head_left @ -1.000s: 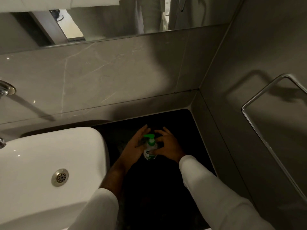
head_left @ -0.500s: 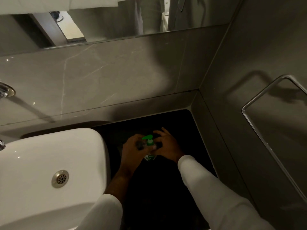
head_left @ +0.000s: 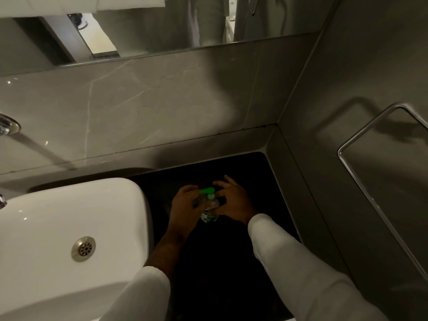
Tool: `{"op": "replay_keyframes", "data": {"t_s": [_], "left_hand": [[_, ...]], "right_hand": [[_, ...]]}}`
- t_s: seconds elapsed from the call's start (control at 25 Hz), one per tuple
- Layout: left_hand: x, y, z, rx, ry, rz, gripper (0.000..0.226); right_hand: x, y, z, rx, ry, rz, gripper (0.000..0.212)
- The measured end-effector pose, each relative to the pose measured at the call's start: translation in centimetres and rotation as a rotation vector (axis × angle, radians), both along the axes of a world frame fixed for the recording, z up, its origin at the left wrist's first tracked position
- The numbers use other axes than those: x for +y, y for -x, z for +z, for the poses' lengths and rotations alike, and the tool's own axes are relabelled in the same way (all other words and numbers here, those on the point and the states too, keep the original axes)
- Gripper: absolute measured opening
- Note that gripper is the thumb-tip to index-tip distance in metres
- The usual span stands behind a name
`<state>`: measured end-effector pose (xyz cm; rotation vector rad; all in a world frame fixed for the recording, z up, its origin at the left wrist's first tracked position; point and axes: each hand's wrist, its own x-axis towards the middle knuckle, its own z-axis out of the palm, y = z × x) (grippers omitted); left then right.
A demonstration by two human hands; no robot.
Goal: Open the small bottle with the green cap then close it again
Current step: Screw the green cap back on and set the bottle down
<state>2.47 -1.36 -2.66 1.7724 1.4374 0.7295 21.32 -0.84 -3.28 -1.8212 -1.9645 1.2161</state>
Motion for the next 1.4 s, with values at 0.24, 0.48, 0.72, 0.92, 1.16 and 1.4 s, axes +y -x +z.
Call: {"op": "replay_keyframes", "data": {"t_s": [0.24, 0.48, 0.72, 0.92, 1.16, 1.4], "left_hand": [[-0.6, -0.3, -1.8, -0.044, -0.054, -0.055, 0.037], [0.1, 0.2, -2.4, -0.098, -0.065, -0.138, 0.038], [1.4, 1.6, 0.3, -0.178, 0.174, -0.194, 0.049], [3.9, 1.2, 6.1, 0.456, -0.272, -0.463, 0.030], [5.1, -1.6, 10.0, 0.900, -0.213, -0.483, 0.024], [3.9, -3.2, 8.8, 0.763, 0.224, -0.135, 0.021]], "right_hand": [[0.9, 0.1, 1.1, -0.083, -0.030, 0.084, 0.044], [1.0, -0.1, 1.6, -0.079, 0.028, 0.167, 0.047], [0.5, 0.2, 1.8, -0.067, 0.045, 0.162, 0.047], [0.8, 0.6, 1.8, -0.067, 0.052, 0.140, 0.054], [0.8, 1.1, 1.8, -0.101, 0.053, 0.109, 0.053], [0.5, 1.4, 2.0, -0.107, 0.024, 0.107, 0.049]]}}
